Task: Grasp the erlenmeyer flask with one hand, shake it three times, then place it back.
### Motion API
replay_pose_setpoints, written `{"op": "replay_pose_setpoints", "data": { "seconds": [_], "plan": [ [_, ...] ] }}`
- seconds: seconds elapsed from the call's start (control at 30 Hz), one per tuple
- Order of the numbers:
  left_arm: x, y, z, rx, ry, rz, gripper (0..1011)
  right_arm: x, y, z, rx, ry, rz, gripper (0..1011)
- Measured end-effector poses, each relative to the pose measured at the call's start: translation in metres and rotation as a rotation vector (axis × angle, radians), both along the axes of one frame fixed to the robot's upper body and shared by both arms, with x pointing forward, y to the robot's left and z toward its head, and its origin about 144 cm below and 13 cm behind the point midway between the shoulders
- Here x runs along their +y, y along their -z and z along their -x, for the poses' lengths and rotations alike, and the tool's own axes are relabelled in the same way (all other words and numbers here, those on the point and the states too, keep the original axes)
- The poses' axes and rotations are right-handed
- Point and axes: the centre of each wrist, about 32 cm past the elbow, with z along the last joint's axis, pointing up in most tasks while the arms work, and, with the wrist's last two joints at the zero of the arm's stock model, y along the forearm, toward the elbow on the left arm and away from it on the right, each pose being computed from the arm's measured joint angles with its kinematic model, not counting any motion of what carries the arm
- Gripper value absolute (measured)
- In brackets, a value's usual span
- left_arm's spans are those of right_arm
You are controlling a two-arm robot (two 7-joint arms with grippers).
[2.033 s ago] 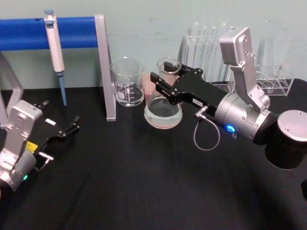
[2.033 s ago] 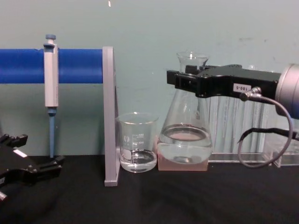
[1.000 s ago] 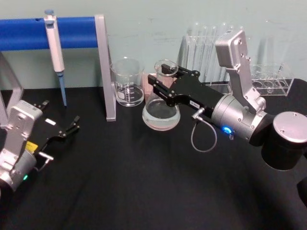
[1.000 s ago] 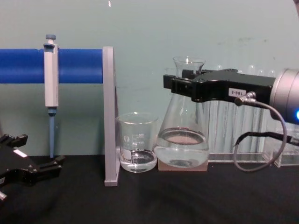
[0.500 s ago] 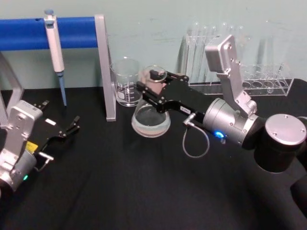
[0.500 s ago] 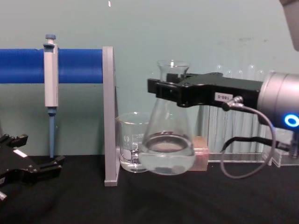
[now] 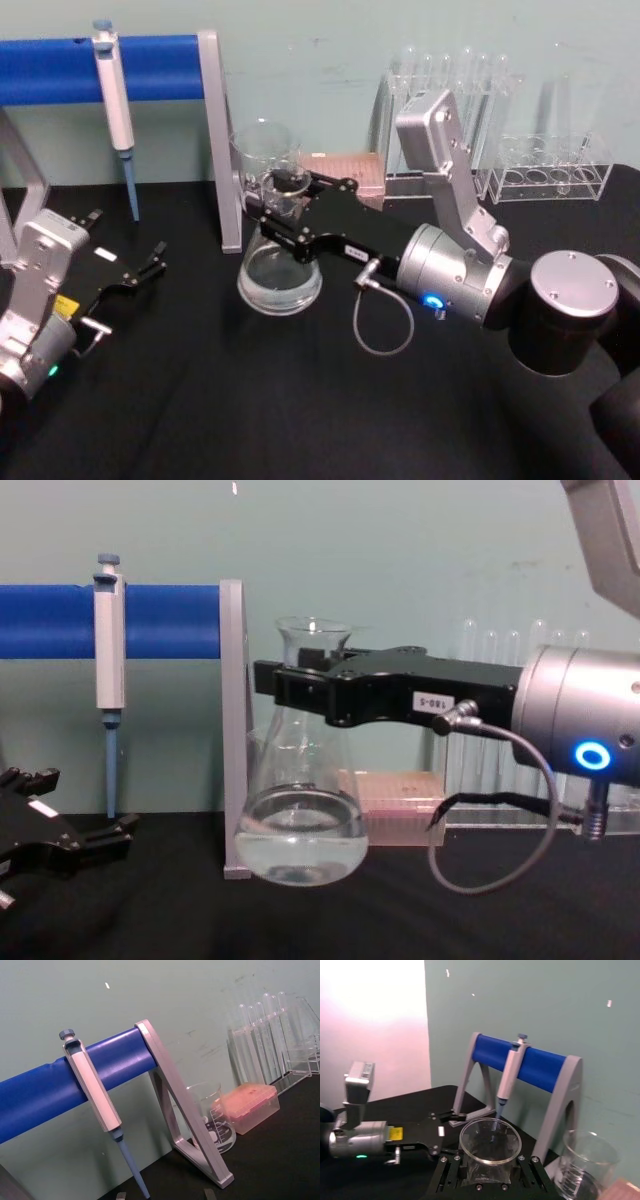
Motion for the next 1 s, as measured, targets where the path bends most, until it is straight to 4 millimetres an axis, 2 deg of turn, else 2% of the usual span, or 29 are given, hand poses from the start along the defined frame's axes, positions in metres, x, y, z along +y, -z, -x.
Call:
{"op": "replay_pose_setpoints", "data": {
  "seconds": [0.57,1.0],
  "plan": [
    [0.0,0.0,0.0,0.0,0.0,0.0,1001,0.011,0.001,0.008,0.022,-0.075,-0.006,450],
    [0.0,0.0,0.0,0.0,0.0,0.0,1001,0.008,0.002,0.005,0.026,-0.041,-0.005,450]
  ]
}}
